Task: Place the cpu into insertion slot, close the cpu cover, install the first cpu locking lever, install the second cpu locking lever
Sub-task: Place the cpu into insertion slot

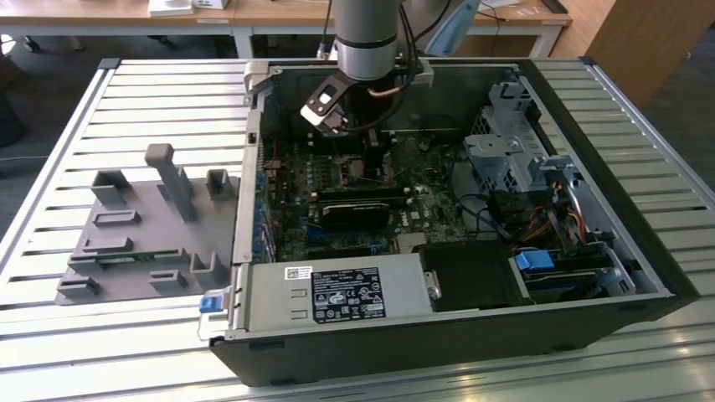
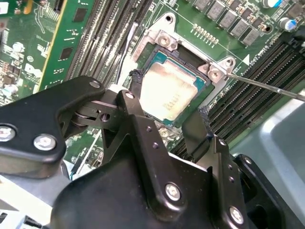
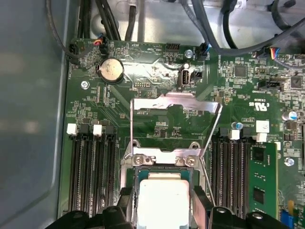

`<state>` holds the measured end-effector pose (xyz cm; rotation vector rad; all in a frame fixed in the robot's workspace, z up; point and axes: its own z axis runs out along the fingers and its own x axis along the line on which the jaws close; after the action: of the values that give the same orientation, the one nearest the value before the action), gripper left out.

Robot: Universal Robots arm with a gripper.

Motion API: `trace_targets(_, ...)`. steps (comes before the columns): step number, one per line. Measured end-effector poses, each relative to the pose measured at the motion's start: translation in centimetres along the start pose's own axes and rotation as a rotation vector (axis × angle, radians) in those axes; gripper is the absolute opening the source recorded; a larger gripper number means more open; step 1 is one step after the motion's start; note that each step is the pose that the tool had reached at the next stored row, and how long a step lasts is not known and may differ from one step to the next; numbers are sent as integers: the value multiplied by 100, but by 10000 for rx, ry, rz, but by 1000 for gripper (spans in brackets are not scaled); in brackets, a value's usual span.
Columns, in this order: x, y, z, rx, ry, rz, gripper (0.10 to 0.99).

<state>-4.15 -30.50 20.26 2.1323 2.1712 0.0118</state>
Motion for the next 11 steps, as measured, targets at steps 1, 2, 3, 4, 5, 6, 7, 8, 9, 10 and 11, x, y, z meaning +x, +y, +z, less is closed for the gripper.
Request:
trace_targets(1, -10, 0, -2, -1, 1, 0, 612)
trace_targets(2, -20, 0, -4, 0, 0, 2, 612)
trace_targets(3, -34, 0, -5, 0, 0, 2, 600)
trace_targets(4, -46, -1, -4, 1, 0, 1, 537)
trace_targets(5, -55, 0, -4, 3, 1, 2, 537)
trace_targets(6, -63, 1, -4, 4, 0, 1, 478)
trace_targets(7, -68, 3, -6, 7, 0, 1, 416)
trace_targets(8, -70, 5, -11, 12, -1, 1, 416)
trace_targets(9, -71, 7, -16, 16, 1, 1, 361)
trace_targets(10, -71, 10, -19, 21, 4, 1, 302)
trace_targets(11, -71, 12, -22, 25, 5, 1, 302)
